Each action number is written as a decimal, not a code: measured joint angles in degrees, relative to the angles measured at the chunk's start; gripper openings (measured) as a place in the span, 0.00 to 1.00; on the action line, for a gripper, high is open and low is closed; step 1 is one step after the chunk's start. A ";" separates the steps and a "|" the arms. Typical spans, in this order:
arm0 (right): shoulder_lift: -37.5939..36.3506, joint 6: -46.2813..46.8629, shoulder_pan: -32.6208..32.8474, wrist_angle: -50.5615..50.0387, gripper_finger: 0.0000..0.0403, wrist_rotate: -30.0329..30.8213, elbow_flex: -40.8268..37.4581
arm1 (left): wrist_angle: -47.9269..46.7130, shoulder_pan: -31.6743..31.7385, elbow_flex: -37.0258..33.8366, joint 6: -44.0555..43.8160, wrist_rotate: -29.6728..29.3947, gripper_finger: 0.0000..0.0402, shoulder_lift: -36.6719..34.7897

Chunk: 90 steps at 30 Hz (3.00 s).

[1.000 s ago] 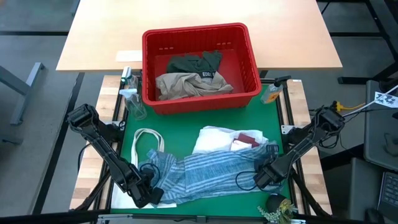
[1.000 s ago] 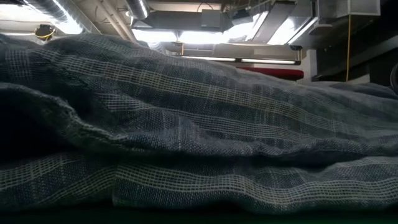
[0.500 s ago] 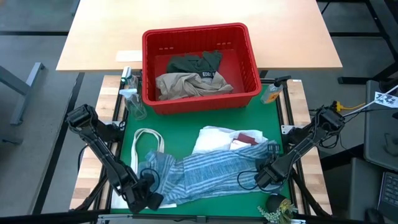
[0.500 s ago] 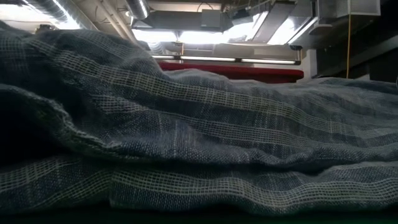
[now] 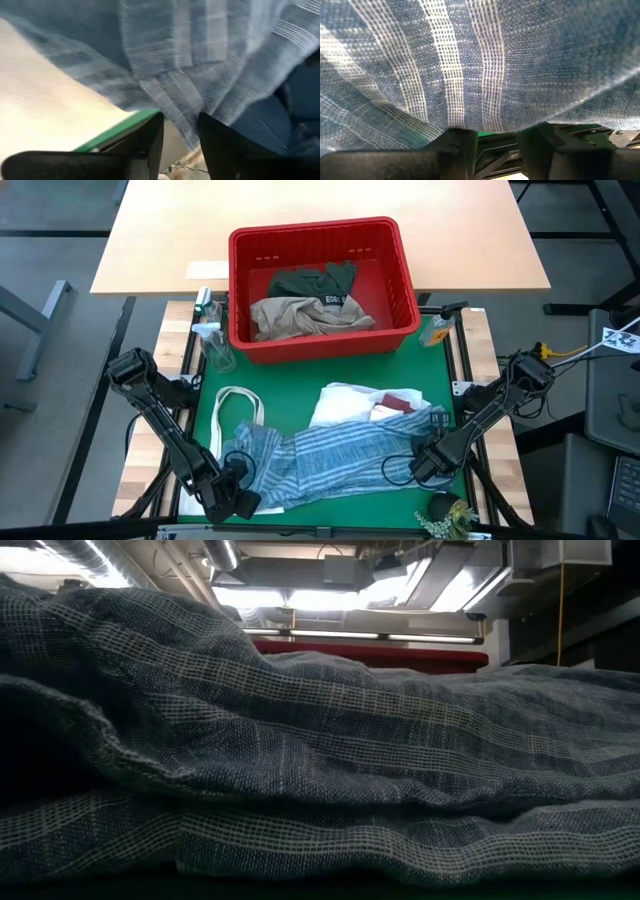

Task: Fold Laundry from Bin
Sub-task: Fold the blue checkered polo shirt

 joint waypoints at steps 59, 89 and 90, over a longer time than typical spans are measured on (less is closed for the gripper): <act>-0.24 -9.32 3.61 4.86 0.31 13.24 21.86 | -26.03 2.51 0.02 16.52 -30.10 0.32 -13.23; -0.22 -12.05 -3.59 20.11 0.31 13.27 9.78 | -30.01 8.27 0.02 7.63 -14.92 0.08 -3.80; -0.22 -11.74 -4.34 20.53 0.31 12.58 8.46 | -29.98 7.98 0.02 7.60 -13.44 0.04 -3.80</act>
